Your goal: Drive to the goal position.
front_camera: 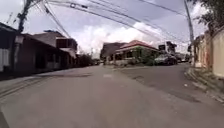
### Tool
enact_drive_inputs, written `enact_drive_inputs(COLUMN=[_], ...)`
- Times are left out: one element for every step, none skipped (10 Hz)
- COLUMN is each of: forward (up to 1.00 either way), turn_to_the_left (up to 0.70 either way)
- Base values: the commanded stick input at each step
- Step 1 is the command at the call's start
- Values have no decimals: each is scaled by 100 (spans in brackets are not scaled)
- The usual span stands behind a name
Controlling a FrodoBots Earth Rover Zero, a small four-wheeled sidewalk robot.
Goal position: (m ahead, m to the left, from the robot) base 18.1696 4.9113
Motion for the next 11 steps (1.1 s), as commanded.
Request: enact_drive_inputs(forward=[70, 70, 70, 70, 70, 70, 70, 70, 70, 70, 70], turn_to_the_left=[1, 1, 1, 1, 1, 1, 1, 1, 1, 1, 1])
